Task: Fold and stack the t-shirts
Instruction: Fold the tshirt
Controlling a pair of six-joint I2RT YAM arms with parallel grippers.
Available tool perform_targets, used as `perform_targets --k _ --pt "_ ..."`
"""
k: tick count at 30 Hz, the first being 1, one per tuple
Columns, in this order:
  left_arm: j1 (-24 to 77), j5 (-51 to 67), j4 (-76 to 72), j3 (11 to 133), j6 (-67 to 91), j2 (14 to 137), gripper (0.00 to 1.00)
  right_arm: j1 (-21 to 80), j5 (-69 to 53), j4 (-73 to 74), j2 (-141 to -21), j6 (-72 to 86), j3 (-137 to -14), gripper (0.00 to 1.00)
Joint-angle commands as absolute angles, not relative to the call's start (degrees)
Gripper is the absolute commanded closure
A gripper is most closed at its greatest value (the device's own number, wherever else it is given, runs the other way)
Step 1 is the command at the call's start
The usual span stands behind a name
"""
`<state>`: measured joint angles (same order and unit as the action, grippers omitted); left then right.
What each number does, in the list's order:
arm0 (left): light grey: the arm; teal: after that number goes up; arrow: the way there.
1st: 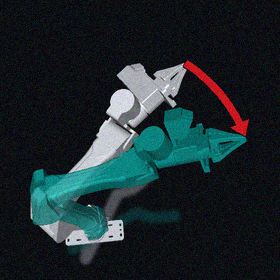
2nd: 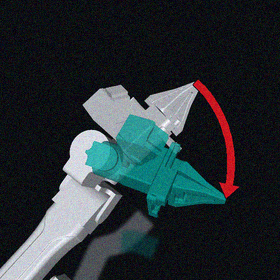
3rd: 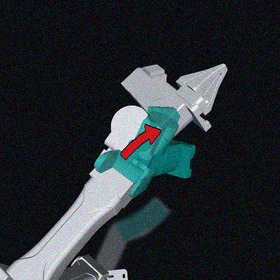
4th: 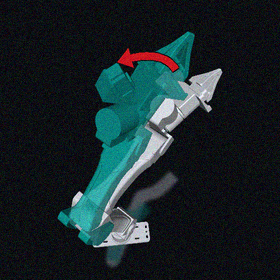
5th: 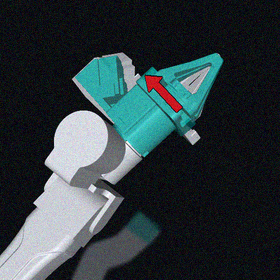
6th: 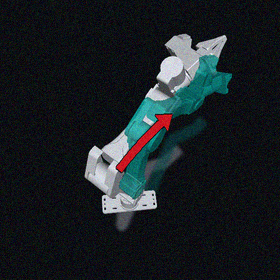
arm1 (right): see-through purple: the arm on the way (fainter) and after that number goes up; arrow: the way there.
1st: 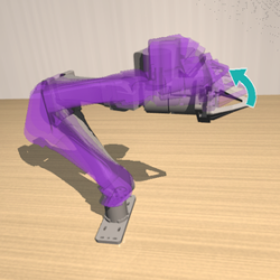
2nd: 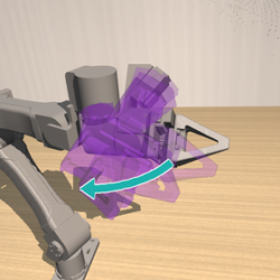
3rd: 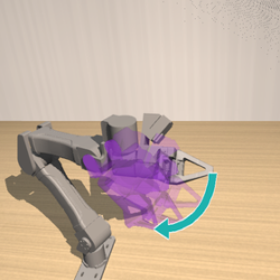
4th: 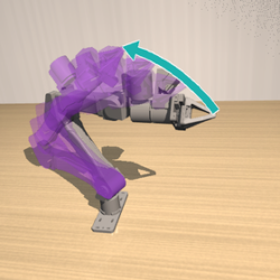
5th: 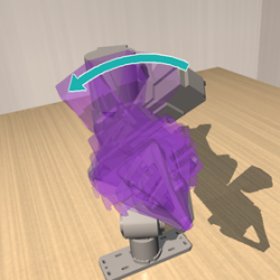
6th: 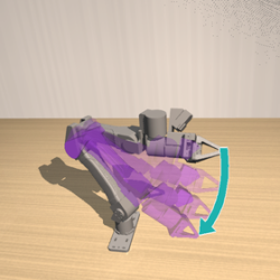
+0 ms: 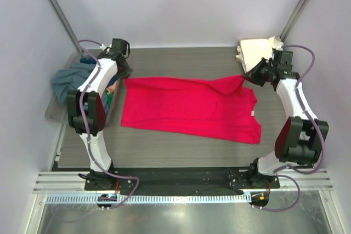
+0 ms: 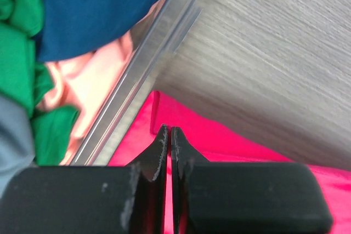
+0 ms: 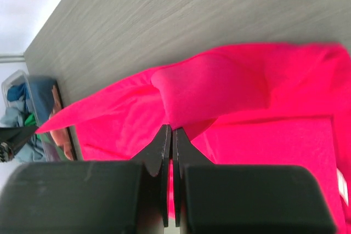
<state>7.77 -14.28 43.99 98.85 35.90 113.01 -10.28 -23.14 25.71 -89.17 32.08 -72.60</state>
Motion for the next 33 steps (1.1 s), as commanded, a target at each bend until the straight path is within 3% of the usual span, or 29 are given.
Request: perform_targets --k 1,20,21,22,23,24,25,26,27,33 --pt "7.21 -14.41 42.01 95.21 35.68 106.18 1.00 -10.28 -21.72 25.84 -82.02 31.20 -67.78 0.99" --pt "7.12 -16.17 39.02 76.91 34.54 95.45 0.99 -11.42 -9.41 34.98 -58.28 32.95 -48.62 0.99" --pt "7.21 -16.61 39.20 76.30 34.45 95.36 0.96 -11.69 -9.23 35.24 -56.97 33.74 -46.17 0.94" --pt "7.21 -16.44 39.29 76.03 33.93 95.27 0.87 -11.86 -9.23 35.42 -54.60 34.10 -45.10 0.73" --pt "7.12 -16.09 39.20 75.76 33.40 94.75 0.65 -11.95 -9.05 35.77 -53.01 34.62 -44.22 0.62" --pt "7.21 -15.91 39.29 75.33 33.22 94.22 0.54 -11.95 -8.79 36.03 -51.61 34.98 -42.82 0.52" --pt "7.21 -15.91 38.68 74.97 33.14 93.61 0.46 -11.95 -8.27 35.86 -48.55 36.29 -42.28 0.35" --pt "7.21 -15.73 38.32 74.71 33.22 93.08 0.38 -11.95 -8.17 35.86 -47.47 36.82 -42.01 0.32" --pt "7.21 -15.65 37.97 74.36 33.31 92.12 0.36 -11.95 -8.61 35.42 -46.59 37.09 -41.75 0.31" --pt "10.71 -15.03 36.13 76.28 32.96 93.95 0.35 -10.73 -14.67 28.93 -52.88 39.11 -42.28 0.32"
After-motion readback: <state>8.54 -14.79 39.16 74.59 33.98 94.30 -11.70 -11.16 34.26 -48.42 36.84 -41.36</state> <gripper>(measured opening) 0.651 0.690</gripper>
